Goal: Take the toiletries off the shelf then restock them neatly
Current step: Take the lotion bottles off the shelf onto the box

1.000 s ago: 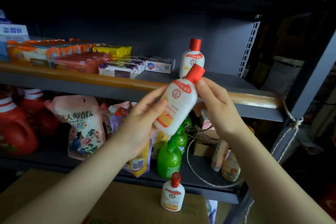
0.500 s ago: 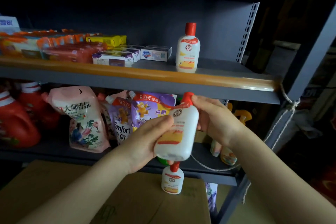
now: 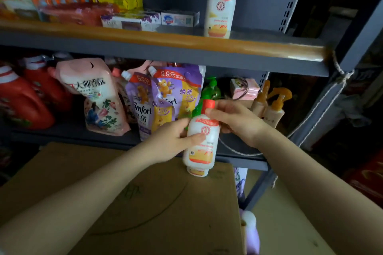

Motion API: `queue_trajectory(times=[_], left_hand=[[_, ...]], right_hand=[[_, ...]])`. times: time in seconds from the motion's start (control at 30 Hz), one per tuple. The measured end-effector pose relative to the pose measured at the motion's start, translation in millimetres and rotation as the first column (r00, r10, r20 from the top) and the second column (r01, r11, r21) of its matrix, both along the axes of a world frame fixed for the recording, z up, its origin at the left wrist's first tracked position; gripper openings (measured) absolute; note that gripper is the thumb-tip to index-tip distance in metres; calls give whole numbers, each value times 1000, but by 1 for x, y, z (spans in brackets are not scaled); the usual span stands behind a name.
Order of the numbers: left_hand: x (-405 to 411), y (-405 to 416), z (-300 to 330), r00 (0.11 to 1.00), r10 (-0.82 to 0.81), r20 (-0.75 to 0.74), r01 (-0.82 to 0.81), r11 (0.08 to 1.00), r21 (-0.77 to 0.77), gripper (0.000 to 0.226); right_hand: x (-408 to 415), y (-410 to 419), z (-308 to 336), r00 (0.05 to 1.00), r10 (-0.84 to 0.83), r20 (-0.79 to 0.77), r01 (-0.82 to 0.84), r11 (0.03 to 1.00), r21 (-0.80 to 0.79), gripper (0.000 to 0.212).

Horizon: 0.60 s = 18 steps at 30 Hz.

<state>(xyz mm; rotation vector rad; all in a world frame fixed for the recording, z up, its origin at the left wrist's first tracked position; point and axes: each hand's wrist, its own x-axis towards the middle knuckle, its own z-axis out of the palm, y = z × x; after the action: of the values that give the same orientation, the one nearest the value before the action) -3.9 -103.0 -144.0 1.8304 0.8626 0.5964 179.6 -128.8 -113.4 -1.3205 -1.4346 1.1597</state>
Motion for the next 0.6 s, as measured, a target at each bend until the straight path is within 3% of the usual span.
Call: queue_trajectory(times=[0.07, 0.13, 0.17, 0.3, 0.6], left_hand=[[-4, -1, -22, 997, -22, -80, 25, 999, 29, 51], [-8, -2, -43, 991, -13, -131, 23, 997, 79, 38], [-10, -2, -52, 991, -9, -130, 20, 996, 85, 28], [-17, -3, -60, 986, 3, -169, 14, 995, 96, 9], [-26, -2, -34, 984, 118, -135, -60, 927, 371, 18]], right_hand=[[0, -5, -13, 960, 6, 278, -39, 993, 112, 14], [-3, -11, -31, 799, -34, 600, -119, 970, 214, 21], [-7, -15, -41, 742, -55, 668, -155, 956, 250, 20], [-12, -24, -74, 698, -112, 707, -159, 939, 305, 14], [-14, -25, -87, 694, -181, 697, -78, 943, 323, 24]])
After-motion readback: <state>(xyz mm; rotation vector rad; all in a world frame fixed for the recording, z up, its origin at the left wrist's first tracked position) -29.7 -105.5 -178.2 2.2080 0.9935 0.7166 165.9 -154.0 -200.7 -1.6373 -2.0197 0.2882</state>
